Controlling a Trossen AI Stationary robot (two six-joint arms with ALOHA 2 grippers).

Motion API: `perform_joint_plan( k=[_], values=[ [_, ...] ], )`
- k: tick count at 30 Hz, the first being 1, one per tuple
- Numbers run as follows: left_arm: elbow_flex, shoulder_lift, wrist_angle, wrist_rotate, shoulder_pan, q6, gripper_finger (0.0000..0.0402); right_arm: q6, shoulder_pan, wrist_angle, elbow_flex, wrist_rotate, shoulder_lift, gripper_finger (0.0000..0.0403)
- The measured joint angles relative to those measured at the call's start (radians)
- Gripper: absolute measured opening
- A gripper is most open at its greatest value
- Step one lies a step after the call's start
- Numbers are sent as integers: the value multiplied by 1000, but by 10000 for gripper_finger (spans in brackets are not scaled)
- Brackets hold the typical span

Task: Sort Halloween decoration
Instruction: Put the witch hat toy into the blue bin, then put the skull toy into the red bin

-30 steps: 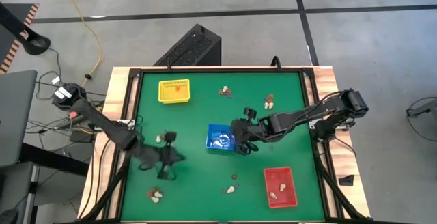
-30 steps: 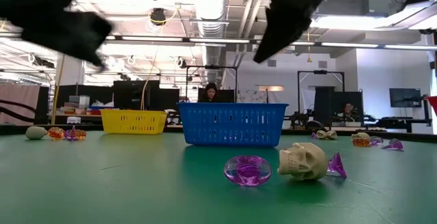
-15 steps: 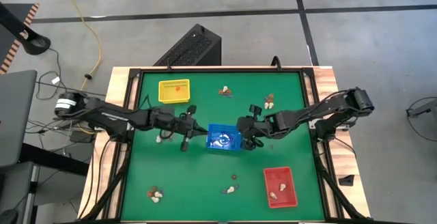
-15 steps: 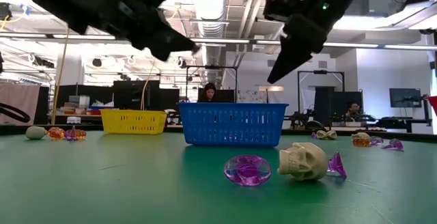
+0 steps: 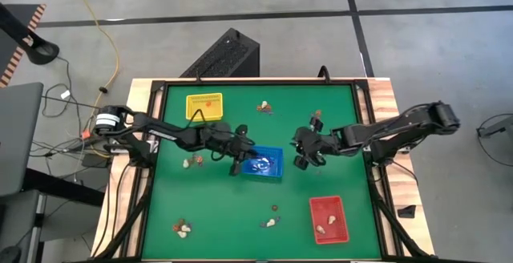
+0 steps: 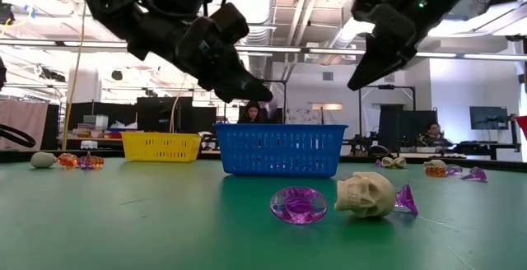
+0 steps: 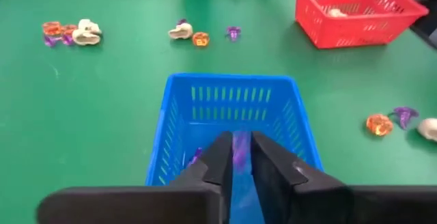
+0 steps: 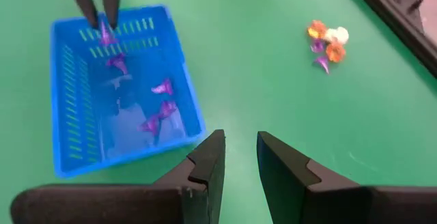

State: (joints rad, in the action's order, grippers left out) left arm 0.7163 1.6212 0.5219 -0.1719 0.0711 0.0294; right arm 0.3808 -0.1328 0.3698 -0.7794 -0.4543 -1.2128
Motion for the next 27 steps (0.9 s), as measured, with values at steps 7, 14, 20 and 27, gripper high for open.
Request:
perform_joint_plan(
  k=[7, 14, 20, 27],
  values=[
    [15, -83, -153, 29, 1, 18, 106, 80, 78, 52, 13, -29, 10, 116],
    [3, -257, -398, 211, -7, 14, 122, 91, 279, 165, 13, 13, 10, 116],
    [-168, -404, -236, 242, -48, -3, 115, 114, 478, 187, 13, 219, -19, 136],
    [-367, -546, -48, 282, -78, -42, 113, 241, 601, 260, 12, 248, -107, 194]
  ],
)
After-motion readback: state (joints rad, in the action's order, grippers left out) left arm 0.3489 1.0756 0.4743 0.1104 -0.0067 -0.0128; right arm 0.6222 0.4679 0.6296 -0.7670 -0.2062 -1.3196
